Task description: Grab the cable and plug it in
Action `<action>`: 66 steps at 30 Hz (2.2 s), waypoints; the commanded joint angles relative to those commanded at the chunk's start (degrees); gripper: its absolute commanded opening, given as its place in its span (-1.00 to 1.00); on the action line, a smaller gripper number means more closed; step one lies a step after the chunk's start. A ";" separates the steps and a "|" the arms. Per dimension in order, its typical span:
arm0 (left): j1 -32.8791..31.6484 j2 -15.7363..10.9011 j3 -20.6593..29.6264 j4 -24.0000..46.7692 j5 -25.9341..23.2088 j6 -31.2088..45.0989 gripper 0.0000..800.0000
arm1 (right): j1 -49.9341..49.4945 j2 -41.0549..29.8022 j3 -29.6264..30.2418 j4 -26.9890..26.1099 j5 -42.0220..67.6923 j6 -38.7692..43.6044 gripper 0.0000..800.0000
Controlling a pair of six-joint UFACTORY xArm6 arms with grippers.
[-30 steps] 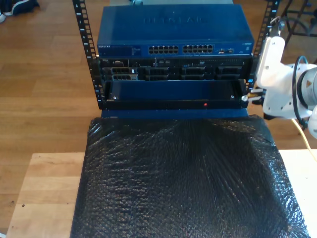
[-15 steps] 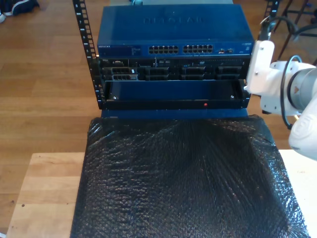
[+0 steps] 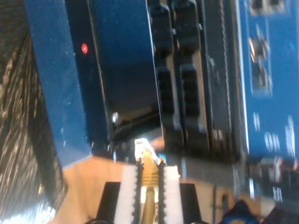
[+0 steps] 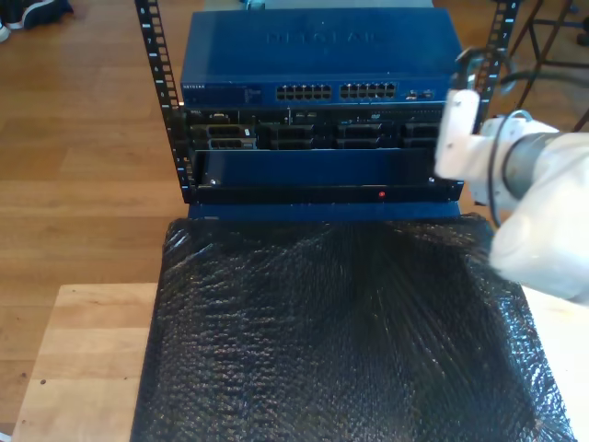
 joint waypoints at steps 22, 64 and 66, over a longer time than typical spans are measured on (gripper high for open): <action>0.00 0.00 0.00 0.00 0.00 0.00 1.00 | 5.89 6.68 -2.37 -3.08 -11.60 -2.02 -1.00; 0.00 0.00 0.00 0.00 0.00 0.00 1.00 | 6.51 13.01 -7.03 -7.47 -24.00 -1.67 -1.00; 0.00 0.00 0.00 0.00 0.00 0.00 1.00 | 6.51 13.27 -6.86 -7.56 -26.02 -1.67 -1.00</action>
